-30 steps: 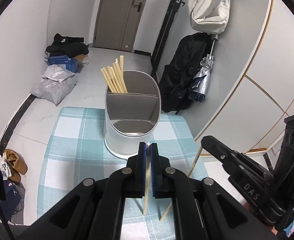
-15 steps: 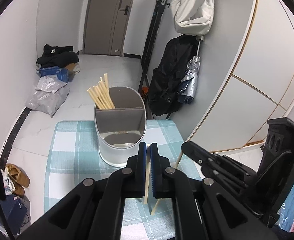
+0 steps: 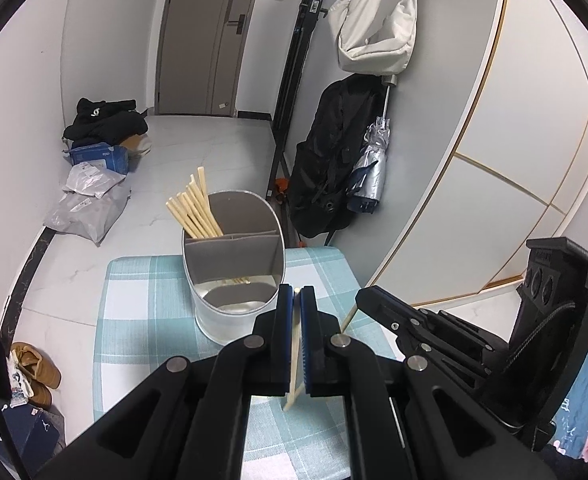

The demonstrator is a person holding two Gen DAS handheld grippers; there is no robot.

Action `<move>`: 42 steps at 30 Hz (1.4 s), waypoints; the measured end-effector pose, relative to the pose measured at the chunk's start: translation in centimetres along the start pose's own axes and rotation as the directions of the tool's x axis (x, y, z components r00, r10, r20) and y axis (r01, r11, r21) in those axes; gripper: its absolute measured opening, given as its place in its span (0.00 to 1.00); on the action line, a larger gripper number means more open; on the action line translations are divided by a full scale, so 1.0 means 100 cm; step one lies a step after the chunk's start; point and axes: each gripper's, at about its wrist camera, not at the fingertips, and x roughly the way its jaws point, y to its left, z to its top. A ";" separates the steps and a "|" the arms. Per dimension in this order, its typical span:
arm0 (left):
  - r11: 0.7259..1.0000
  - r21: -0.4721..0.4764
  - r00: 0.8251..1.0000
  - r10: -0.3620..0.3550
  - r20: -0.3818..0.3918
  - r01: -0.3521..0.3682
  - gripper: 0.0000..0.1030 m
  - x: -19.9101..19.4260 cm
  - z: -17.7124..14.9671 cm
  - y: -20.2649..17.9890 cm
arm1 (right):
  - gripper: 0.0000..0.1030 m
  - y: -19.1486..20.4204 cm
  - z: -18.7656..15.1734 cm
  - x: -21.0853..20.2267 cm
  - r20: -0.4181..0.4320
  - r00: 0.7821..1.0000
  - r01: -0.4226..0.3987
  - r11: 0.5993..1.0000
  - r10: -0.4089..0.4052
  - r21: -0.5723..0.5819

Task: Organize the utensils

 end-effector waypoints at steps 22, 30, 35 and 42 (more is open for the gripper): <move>0.997 -0.026 0.996 -0.071 0.055 0.073 0.01 -0.008 0.068 0.007 | 0.02 0.006 0.072 -0.012 0.077 0.997 -0.008 0.999 0.012 -0.042; 0.992 -0.067 0.987 -0.102 0.128 0.111 0.01 -0.011 0.095 0.019 | 0.00 0.019 0.122 -0.014 0.114 0.993 -0.018 0.996 0.029 -0.093; 0.987 -0.111 0.986 -0.103 0.134 0.119 0.01 -0.006 0.097 0.033 | 0.00 0.026 0.137 0.000 0.093 0.994 -0.044 0.991 0.056 -0.128; 0.983 -0.143 0.988 -0.099 0.117 0.115 0.01 -0.006 0.072 0.051 | 0.00 -0.019 0.103 0.035 -0.046 0.999 -0.024 0.998 0.021 -0.062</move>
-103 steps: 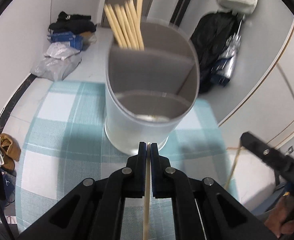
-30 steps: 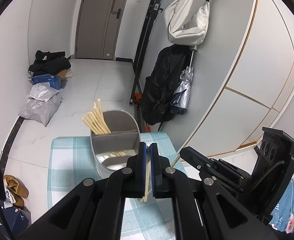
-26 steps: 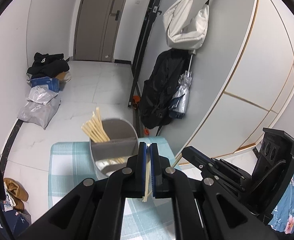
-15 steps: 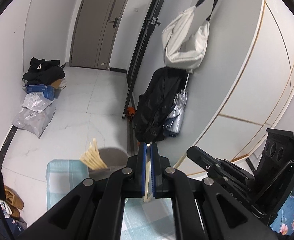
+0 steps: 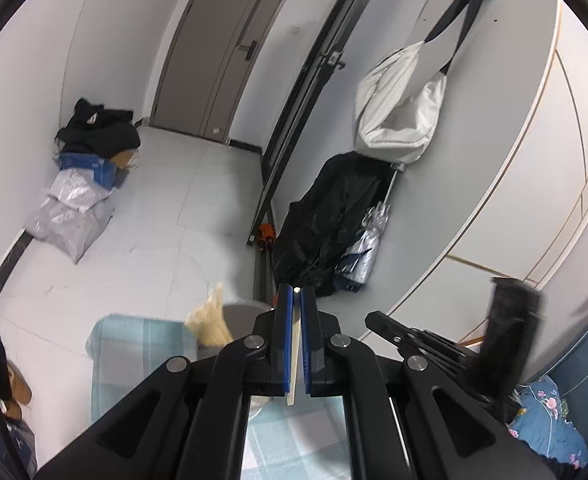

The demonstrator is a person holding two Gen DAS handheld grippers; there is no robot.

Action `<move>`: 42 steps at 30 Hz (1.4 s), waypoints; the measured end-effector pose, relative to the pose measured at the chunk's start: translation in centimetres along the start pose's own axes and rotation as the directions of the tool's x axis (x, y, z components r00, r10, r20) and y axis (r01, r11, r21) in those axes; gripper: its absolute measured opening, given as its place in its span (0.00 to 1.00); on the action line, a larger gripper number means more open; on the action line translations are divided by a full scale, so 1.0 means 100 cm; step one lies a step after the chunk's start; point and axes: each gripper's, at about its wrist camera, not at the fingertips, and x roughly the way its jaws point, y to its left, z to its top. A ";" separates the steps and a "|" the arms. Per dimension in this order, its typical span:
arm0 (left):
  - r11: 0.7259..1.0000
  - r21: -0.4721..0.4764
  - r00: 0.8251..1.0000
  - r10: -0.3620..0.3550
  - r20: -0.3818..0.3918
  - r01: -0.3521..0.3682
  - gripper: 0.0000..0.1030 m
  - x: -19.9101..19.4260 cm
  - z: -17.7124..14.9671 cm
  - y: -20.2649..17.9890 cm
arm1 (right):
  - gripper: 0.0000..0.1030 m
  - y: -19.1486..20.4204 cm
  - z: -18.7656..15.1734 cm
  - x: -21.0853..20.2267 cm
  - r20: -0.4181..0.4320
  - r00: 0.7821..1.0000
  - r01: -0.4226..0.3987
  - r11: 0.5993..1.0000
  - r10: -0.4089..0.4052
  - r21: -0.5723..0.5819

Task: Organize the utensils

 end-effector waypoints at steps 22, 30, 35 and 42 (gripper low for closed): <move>0.999 0.021 0.991 0.033 -0.133 -0.031 0.01 0.017 -0.037 0.012 | 0.36 -0.172 -0.043 0.214 -0.437 0.899 0.172 0.898 0.026 0.406; 0.999 0.028 0.987 0.026 -0.159 -0.022 0.01 0.022 -0.038 0.012 | 0.34 -0.185 -0.045 0.255 -0.494 0.869 0.201 0.888 0.035 0.415; 0.999 0.026 0.987 0.028 -0.156 -0.024 0.01 0.023 -0.037 0.011 | 0.05 -0.181 -0.046 0.266 -0.500 0.864 0.185 0.887 0.059 0.424; 0.999 0.029 0.989 0.034 -0.141 -0.031 0.01 0.017 -0.036 0.008 | 0.04 -0.165 -0.035 0.233 -0.401 0.915 0.127 0.916 0.040 0.380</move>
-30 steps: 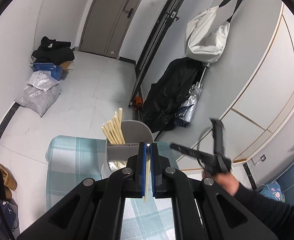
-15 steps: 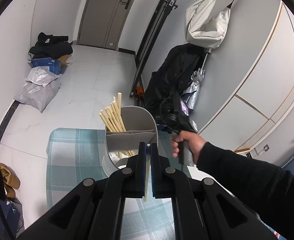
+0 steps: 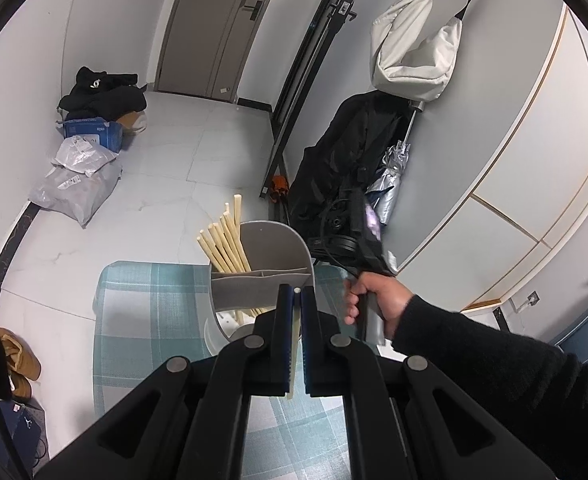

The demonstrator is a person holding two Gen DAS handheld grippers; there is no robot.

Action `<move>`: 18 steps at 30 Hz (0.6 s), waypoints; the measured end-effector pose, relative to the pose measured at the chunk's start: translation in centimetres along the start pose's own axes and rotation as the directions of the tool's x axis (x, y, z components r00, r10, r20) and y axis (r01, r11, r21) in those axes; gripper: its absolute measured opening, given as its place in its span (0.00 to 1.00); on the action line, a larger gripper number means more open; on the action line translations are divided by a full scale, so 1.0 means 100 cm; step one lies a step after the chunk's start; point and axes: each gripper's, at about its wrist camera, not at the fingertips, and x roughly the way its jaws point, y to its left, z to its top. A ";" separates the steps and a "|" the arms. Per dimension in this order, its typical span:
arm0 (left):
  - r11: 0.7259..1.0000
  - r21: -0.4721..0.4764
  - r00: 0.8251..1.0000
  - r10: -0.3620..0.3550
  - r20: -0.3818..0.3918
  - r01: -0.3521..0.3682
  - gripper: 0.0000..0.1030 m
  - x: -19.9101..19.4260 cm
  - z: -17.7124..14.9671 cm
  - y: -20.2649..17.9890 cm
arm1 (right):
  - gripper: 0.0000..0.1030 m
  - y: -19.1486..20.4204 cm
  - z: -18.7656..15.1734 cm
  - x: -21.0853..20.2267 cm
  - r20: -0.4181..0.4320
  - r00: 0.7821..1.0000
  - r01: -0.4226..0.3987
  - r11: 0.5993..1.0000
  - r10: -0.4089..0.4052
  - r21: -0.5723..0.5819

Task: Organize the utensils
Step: 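Lower the right tool's chopstick into the holder and open the right tool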

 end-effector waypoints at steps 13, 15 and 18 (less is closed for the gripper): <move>1.000 0.017 0.998 -0.016 0.068 0.014 0.01 -0.025 0.019 -0.020 | 0.04 0.068 -0.073 -0.158 0.298 0.943 -0.070 0.966 0.146 -0.250; 0.999 0.040 0.997 -0.016 0.075 0.013 0.01 -0.028 0.024 -0.026 | 0.04 0.081 -0.084 -0.177 0.330 0.929 -0.078 0.959 0.170 -0.274; 0.999 0.045 0.996 -0.015 0.093 0.011 0.01 -0.032 0.034 -0.028 | 0.04 0.101 -0.092 -0.203 0.367 0.908 -0.083 0.945 0.203 -0.316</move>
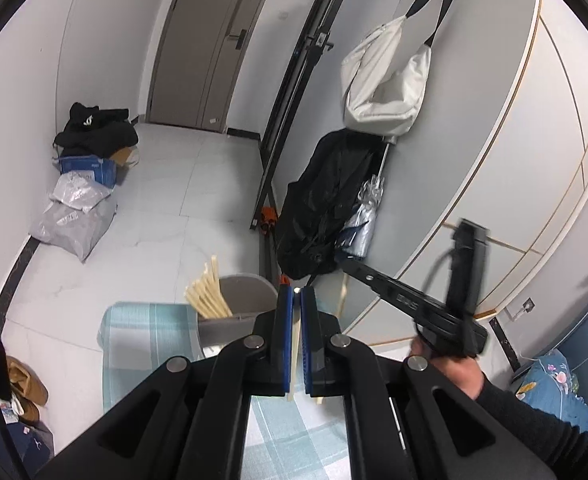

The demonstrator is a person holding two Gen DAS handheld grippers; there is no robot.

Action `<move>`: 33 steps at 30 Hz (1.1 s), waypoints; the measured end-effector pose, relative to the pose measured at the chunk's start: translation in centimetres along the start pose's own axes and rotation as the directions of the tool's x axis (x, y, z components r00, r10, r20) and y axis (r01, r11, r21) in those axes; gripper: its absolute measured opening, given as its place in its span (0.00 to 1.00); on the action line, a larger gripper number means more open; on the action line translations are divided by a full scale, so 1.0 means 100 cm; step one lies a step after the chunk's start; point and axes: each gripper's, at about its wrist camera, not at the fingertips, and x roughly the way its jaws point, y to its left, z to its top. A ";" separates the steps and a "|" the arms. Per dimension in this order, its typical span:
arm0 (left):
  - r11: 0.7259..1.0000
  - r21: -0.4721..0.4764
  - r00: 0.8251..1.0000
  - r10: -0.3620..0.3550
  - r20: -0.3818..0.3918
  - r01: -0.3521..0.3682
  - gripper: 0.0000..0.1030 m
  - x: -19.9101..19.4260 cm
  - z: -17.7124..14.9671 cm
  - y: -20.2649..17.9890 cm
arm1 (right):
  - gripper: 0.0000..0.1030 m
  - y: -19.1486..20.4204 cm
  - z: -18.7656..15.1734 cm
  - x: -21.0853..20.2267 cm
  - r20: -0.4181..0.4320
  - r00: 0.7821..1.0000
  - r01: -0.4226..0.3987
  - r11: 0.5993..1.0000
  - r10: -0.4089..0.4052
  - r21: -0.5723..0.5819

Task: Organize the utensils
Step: 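Lower the right tool's chopstick into the holder and open the right tool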

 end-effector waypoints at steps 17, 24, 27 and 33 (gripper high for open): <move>0.997 -0.069 0.992 0.041 0.117 -0.033 0.01 0.024 0.048 0.041 | 0.04 0.109 0.082 -0.006 0.228 0.972 0.011 0.951 0.063 -0.310; 0.999 -0.044 0.993 0.019 0.118 -0.014 0.01 0.051 0.037 0.062 | 0.04 0.116 0.074 0.045 0.222 0.974 0.048 0.925 0.039 -0.376; 0.999 -0.045 0.994 0.018 0.109 -0.013 0.01 0.059 0.032 0.071 | 0.04 0.113 0.062 0.064 0.204 0.978 0.054 0.907 0.035 -0.418; 1.000 -0.026 0.999 0.016 0.050 -0.014 0.01 0.072 0.025 0.070 | 0.04 0.103 0.034 0.078 0.167 0.983 0.015 0.882 0.073 -0.471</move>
